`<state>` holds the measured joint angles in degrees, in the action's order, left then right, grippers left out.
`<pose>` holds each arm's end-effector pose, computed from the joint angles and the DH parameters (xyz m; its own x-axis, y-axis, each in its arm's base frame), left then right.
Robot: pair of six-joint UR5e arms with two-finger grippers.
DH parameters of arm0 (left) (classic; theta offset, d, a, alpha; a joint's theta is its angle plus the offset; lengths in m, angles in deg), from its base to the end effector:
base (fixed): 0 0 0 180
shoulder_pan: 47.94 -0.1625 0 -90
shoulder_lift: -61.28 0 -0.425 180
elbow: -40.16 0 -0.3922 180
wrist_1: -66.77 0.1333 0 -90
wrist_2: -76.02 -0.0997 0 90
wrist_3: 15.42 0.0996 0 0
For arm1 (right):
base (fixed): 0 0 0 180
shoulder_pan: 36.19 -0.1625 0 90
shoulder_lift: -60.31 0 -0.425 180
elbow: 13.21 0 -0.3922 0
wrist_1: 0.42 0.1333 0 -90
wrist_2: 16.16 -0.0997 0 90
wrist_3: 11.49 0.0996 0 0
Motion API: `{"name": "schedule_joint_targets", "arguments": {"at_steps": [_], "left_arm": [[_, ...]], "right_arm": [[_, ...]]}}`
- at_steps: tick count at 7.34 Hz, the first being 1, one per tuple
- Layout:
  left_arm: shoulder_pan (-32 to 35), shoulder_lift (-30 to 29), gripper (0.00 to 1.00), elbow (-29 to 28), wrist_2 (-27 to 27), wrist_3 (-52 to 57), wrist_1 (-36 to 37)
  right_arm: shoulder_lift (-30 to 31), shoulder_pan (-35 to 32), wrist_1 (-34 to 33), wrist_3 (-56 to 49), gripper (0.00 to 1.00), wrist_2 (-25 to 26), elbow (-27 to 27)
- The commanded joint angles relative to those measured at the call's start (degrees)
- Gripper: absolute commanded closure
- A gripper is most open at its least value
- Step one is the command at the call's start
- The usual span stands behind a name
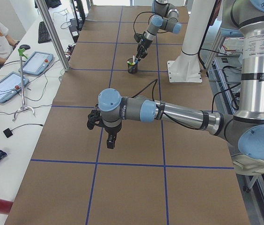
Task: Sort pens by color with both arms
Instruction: 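Lower the right gripper and grasp the blue marker in the cup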
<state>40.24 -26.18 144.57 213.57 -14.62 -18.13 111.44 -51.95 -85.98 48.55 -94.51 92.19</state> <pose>-0.0448 -0.4736 0.5614 0.6713 0.1222 -0.7310 -0.0409 0.9909 0.1281 -0.5655 -0.3190 0.1405 0.6488 -0.3251 0.6880 -0.1247 0.8465 0.5176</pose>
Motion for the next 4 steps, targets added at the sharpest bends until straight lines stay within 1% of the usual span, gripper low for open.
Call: {"name": "schedule_joint_targets", "arguments": {"at_steps": [1,3,4], "left_arm": [[0.1,-0.1,0.0,0.0,0.1,0.0,0.0],[0.0,0.0,0.0,0.0,0.1,0.0,0.0],[0.0,0.0,0.0,0.0,0.1,0.0,0.0]], "right_arm": [[0.5,-0.1,0.4,1.4,0.49,0.4,-0.3],[0.6,-0.1,0.4,1.6,0.49,1.4,-0.4],[0.2,-0.1,0.4,2.4,0.51,1.4,-1.2]]}}
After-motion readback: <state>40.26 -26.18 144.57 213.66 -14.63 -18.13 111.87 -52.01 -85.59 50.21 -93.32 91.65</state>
